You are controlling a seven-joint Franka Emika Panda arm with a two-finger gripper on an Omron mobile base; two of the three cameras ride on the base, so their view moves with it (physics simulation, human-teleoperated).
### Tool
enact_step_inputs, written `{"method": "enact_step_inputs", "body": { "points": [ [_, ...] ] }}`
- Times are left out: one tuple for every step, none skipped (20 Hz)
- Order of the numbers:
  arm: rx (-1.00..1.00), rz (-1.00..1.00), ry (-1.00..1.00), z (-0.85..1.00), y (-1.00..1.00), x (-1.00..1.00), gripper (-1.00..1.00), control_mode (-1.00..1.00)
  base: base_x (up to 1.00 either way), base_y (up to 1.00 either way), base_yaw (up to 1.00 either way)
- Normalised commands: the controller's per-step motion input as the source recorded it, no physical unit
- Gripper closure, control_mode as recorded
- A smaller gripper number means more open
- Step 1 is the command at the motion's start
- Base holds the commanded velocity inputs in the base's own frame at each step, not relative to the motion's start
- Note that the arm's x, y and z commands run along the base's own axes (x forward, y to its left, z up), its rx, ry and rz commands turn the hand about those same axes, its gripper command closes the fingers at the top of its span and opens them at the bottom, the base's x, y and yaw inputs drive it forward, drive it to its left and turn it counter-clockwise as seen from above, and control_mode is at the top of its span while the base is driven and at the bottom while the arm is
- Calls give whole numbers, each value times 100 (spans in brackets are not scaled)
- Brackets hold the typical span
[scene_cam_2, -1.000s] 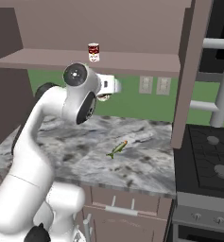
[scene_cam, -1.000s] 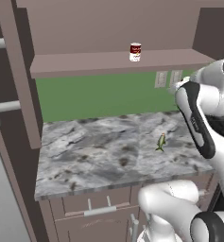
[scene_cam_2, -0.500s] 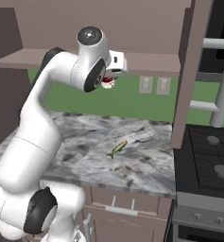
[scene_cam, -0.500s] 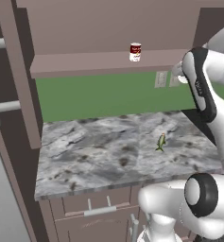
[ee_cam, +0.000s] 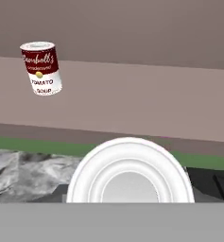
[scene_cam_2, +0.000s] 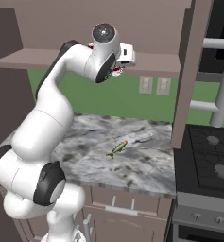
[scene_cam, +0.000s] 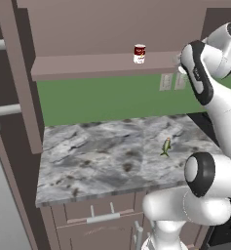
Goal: Restock the canned food cabinet by taking the new fresh canned food from the counter and placing it in the cabinet. Then, take the old canned food from the cabinet and place it on the counter.
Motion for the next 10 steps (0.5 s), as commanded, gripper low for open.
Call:
{"method": "enact_step_inputs", "body": {
  "points": [
    [3,0,-11,12,-10,69,100,-100,0,0,0],
    [1,0,-10,6,-8,74,100,-100,0,0,0],
    [0,0,-8,0,-2,77,100,-100,0,0,0],
    [0,0,0,0,0,80,100,-100,0,0,0],
    [0,0,0,0,-1,84,100,-100,0,0,0],
    [0,0,0,0,0,85,100,-100,0,0,0],
    [0,0,0,0,0,86,100,-100,0,0,0],
    [0,0,0,0,0,85,100,-100,0,0,0],
    [0,0,0,0,0,84,100,-100,0,0,0],
    [0,0,0,0,0,81,100,-100,0,0,0]
  ]
}}
